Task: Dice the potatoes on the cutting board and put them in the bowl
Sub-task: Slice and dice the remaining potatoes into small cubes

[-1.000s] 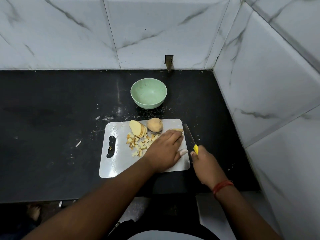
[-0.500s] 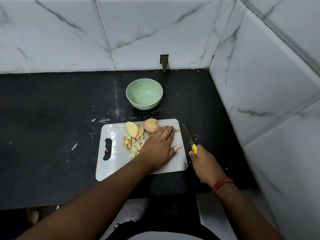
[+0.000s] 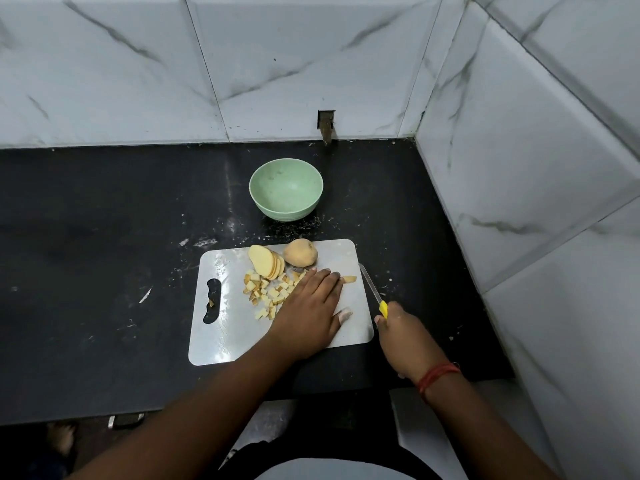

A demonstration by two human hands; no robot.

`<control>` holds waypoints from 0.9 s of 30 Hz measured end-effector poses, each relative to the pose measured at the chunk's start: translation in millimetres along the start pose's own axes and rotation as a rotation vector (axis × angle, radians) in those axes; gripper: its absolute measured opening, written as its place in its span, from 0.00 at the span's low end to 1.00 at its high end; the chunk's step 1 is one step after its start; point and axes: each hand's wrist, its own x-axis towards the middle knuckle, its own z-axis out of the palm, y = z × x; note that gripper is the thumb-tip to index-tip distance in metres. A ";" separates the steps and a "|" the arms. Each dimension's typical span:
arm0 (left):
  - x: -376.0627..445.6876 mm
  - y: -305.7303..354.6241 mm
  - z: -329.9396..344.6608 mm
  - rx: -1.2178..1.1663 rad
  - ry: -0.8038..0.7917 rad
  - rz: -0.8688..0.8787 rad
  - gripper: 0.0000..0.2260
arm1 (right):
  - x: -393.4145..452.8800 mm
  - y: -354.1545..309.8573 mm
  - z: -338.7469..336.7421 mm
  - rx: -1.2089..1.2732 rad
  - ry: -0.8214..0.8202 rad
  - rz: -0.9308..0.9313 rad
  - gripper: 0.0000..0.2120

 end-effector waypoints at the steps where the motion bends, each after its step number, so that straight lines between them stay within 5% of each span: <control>1: -3.6 -0.4 1.0 0.001 0.017 -0.008 0.29 | -0.3 -0.8 1.1 -0.011 -0.009 0.007 0.09; 16: -3.6 -3.4 3.4 -0.039 0.007 -0.031 0.28 | 15.8 -17.6 19.0 -0.102 -0.129 0.129 0.12; 27: -4.1 -3.4 3.4 -0.050 -0.006 -0.034 0.29 | 1.3 -4.5 22.0 -0.083 0.004 0.006 0.07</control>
